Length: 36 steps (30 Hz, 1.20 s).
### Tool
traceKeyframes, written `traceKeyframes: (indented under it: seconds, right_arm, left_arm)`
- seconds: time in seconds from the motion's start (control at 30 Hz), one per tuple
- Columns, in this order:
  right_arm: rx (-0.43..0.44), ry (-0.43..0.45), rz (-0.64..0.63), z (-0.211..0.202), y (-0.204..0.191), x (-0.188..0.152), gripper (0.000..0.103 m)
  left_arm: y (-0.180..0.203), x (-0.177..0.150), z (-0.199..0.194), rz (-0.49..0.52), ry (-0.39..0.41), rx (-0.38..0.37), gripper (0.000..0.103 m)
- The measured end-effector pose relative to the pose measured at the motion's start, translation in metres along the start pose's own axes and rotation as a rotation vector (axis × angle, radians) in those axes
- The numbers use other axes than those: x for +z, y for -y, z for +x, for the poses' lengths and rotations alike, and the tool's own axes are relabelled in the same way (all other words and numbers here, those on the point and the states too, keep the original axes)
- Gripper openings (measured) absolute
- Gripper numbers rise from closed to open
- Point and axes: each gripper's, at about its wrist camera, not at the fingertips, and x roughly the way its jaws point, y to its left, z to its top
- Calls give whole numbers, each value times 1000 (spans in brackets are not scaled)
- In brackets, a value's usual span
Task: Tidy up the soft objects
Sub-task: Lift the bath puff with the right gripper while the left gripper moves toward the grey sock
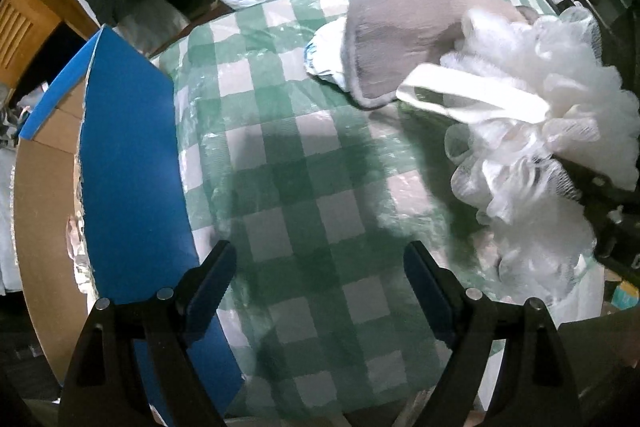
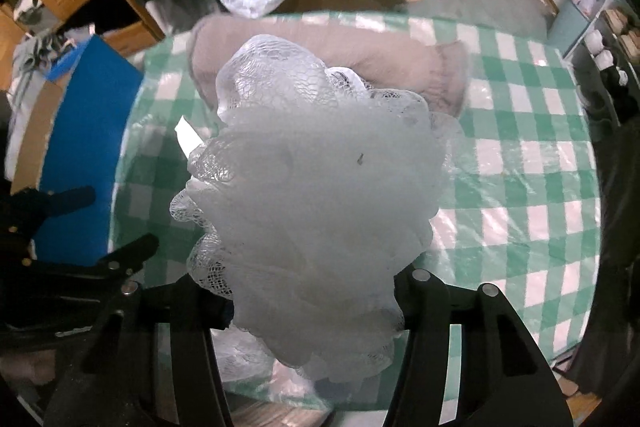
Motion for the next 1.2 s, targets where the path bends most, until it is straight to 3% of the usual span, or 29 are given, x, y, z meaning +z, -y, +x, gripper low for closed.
traceKeyframes:
  seconds: [0.37, 0.7, 0.93, 1.2]
  right_arm:
    - [-86, 56, 108, -40, 50, -15, 54]
    - [-138, -26, 148, -33, 86, -47, 54]
    - [-108, -94, 135, -18, 77, -68, 54]
    - [-45, -99, 172, -7, 57, -67, 57]
  left_arm:
    - [39, -3, -15, 47, 9, -48, 87]
    - [78, -12, -16, 112, -17, -75, 87]
    - [91, -19, -10, 135, -49, -73, 87]
    - [71, -22, -10, 95, -40, -59, 87]
